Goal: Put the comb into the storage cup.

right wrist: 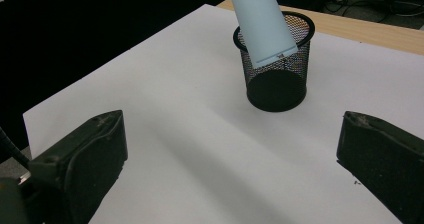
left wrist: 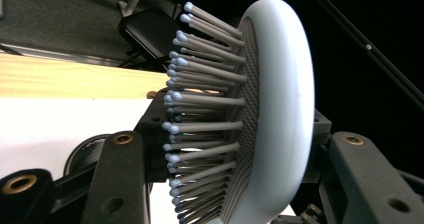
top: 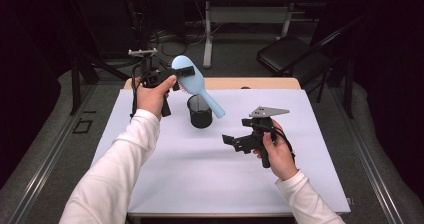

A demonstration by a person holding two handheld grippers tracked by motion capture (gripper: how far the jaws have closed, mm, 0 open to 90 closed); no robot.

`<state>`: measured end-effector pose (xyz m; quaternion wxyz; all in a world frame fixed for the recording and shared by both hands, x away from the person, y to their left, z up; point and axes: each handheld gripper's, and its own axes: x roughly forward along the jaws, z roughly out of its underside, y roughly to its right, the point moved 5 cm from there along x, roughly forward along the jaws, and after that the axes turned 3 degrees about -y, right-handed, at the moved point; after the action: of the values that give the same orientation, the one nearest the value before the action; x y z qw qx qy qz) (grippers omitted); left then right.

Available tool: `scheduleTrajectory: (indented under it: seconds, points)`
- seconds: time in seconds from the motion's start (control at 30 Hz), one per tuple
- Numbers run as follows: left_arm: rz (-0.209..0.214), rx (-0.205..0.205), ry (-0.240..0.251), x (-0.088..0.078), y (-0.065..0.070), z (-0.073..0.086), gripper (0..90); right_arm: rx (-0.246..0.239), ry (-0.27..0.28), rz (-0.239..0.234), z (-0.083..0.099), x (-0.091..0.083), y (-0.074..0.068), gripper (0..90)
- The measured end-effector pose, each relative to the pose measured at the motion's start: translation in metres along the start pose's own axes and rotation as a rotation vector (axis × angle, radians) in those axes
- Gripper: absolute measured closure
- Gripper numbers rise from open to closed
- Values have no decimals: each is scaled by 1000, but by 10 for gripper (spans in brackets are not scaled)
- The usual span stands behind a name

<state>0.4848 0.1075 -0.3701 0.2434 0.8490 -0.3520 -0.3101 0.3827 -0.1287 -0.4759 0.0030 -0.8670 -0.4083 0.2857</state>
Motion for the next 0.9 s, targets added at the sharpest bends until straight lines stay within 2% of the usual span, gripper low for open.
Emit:
scheduleTrajectory:
  seconds: [0.3,0.5,0.57,0.83,0.9]
  points:
    - [-40,8,44,-2,-8,-7,487,-5,-10,-1,1,2,0,0]
    - [-84,29,60,-3,-14,-10,487,-4,-13,-2,2,2,0,0]
    - [-95,24,67,-4,-15,-11,487,-4,-14,-3,2,3,0,0]
    - [-139,54,81,-8,-20,-15,487,-9,-23,-5,3,4,-1,0]
    - [-154,72,86,-8,-20,-16,487,-8,-23,-5,3,4,-1,0]
